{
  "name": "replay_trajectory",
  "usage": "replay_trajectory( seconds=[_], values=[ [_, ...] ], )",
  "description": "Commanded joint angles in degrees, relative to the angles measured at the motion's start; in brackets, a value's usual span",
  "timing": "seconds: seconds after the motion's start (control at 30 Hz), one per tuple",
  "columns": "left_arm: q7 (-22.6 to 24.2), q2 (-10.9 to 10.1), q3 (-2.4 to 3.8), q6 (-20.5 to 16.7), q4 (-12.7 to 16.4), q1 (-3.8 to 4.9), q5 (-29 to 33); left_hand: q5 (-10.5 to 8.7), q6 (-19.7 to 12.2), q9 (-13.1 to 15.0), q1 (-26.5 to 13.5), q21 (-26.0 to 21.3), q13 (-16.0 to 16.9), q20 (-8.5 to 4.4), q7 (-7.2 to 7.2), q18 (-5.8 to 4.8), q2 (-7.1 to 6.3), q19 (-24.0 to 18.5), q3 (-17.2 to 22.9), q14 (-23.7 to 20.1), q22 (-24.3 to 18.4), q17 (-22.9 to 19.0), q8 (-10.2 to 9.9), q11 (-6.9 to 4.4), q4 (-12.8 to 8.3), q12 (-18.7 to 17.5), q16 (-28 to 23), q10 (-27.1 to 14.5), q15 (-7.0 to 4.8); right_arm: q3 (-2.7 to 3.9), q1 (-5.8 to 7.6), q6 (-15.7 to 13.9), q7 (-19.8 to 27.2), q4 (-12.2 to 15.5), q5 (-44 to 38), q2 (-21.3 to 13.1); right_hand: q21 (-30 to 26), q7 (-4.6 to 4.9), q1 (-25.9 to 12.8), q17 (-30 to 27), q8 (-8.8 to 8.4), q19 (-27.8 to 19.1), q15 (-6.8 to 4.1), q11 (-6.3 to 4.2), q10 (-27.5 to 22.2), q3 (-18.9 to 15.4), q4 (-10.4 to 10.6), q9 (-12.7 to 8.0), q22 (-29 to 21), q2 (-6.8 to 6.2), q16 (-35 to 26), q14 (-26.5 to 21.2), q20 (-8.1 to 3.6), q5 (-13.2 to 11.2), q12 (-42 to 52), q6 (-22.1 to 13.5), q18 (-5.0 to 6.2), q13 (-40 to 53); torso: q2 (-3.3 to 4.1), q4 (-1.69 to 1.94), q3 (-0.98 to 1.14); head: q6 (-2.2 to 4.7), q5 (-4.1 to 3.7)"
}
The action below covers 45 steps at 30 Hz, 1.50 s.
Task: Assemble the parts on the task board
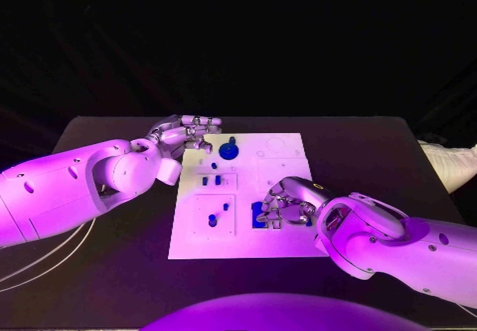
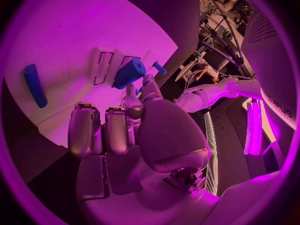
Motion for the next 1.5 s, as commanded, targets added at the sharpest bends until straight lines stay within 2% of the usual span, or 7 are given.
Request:
replay_trajectory(
  seconds=[0.03, 0.37, 0.67, 1.03, 1.3, 1.43, 1.5],
  values=[
    [0.0, 0.1, 0.03, 0.9, 0.1, -0.05, 0.2, 0.22, -0.4, 0.0, -0.4, -0.3, 0.1, 0.24, -0.05, 1.09, 0.16, 0.0, -0.2, -0.4, 0.0, 0.0, 0.2, -0.11, 0.0, 0.5, 0.3, -0.4, -0.15, -0.01, -0.06, 3.0, 0.1, -0.3, -0.9, 0.3, 0.0, -0.06, 1.8, -0.1, -0.23, 0.1, -0.33, -0.21, -0.3, 0.5, -1.0, 0.0, 0.0, 0.65, -0.1, 3.3, 0.02, -1.2, -0.4, -0.4, -0.5, -0.3, 0.01, -0.03, -0.09, -0.03, 0.14],
    [-0.5, 0.0, 0.02, 1.2, 0.0, -0.07, 0.0, 0.22, -0.4, 0.0, -0.4, -0.3, 0.1, 0.24, -0.05, 1.09, 0.16, 0.0, -0.2, -0.4, 0.0, 0.0, 0.2, -0.11, 0.0, 0.5, 0.3, -0.4, -0.15, -0.01, -0.06, 6.0, -1.3, -1.0, -4.7, 1.5, 0.2, -0.03, 7.8, 0.4, -1.18, 0.2, -0.45, -0.31, -0.7, 4.6, -5.6, -0.5, 0.5, 3.32, 0.1, 3.3, -0.11, -3.5, -1.1, 0.6, -0.61, -0.3, 0.05, 0.06, -0.07, -0.01, 0.18],
    [-0.7, -0.1, 0.02, 1.3, 0.1, -0.07, 0.0, 0.22, -0.4, 0.0, -0.4, -0.3, 0.1, 0.24, -0.05, 1.09, 0.16, 0.0, -0.2, -0.4, 0.0, 0.0, 0.2, -0.11, 0.0, 0.5, 0.3, -0.4, -0.15, -0.01, -0.06, 7.5, -1.9, -1.2, -6.9, 1.5, 0.9, -0.14, 8.3, 1.9, -2.1, 0.9, -0.44, -0.4, 0.8, 7.2, -7.5, -1.2, 2.0, 4.75, 1.2, 3.6, -0.09, -4.5, 1.4, 2.5, -0.9, 1.9, 0.04, -0.02, -0.02, -0.14, 0.29],
    [-0.9, -0.2, 0.02, 1.5, 0.0, -0.08, 0.0, 0.22, -0.5, 0.0, -0.3, -0.3, 0.1, 0.25, 0.0, 1.1, 0.15, -0.1, -0.2, -0.4, 0.0, -0.1, 0.3, -0.08, 0.0, 0.6, 0.3, -0.5, -0.15, -0.01, -0.06, 7.2, -1.8, -1.2, -5.8, 0.9, 0.9, -0.26, 7.2, 1.7, -2.81, 0.8, -0.46, -0.38, 0.9, 7.7, -7.8, -1.6, 1.9, 4.55, 1.0, 3.6, -0.08, -4.5, 1.1, 2.9, -0.87, 1.9, 0.07, -0.05, 0.06, -0.22, 0.28],
    [-0.9, -0.1, 0.02, 1.5, -0.1, -0.1, 0.0, 0.22, -0.5, 0.0, -0.3, -0.3, 0.1, 0.25, 0.0, 1.1, 0.15, -0.1, -0.2, -0.4, 0.0, -0.1, 0.3, -0.08, 0.0, 0.6, 0.3, -0.5, -0.15, 0.08, 0.0, 1.0, 1.7, -0.5, -0.8, -1.0, 0.2, 0.5, 4.3, 0.5, -5.25, -0.1, -0.14, 0.11, -0.4, 7.9, -7.2, -2.6, 0.3, 3.68, -0.1, 3.3, 0.07, -3.5, -1.8, 0.8, -0.55, 0.0, 0.02, -0.02, -0.02, -0.11, -0.01],
    [-0.9, -0.1, 0.02, 1.5, -0.1, -0.1, 0.0, 0.22, -0.5, 0.0, -0.3, -0.3, 0.1, 0.25, 0.0, 1.1, 0.15, -0.1, -0.2, -0.4, 0.0, -0.1, 0.3, -0.08, 0.0, 0.6, 0.3, -0.5, -0.15, 0.28, 0.96, 0.1, 2.1, 0.5, 3.6, -3.9, -0.4, 2.06, 0.8, -0.4, -8.34, -0.6, 0.91, 1.36, -3.1, 7.8, -5.2, -3.9, -0.9, 3.14, -0.9, 3.0, 0.87, 1.7, -7.1, -2.6, -0.36, -3.8, -0.02, -0.05, -0.06, 0.37, -0.45],
    [-0.9, -0.1, 0.02, 1.4, -0.1, -0.1, 0.0, 0.22, -0.5, 0.0, -0.3, -0.3, 0.1, 0.25, 0.0, 1.1, 0.15, -0.1, -0.2, -0.4, 0.0, -0.1, 0.3, -0.08, 0.0, 0.6, 0.3, -0.5, -0.15, 0.33, 1.68, 0.9, 1.5, 0.9, 4.6, -5.6, -0.5, 2.34, -0.3, -0.3, -9.05, -0.7, 1.13, 1.61, -4.0, 7.8, -4.6, -4.3, -1.0, 2.58, -0.9, 3.0, 1.17, 2.5, -9.2, -3.0, -0.31, -5.4, -0.07, -0.16, -0.06, 0.39, -0.56]
  ],
)
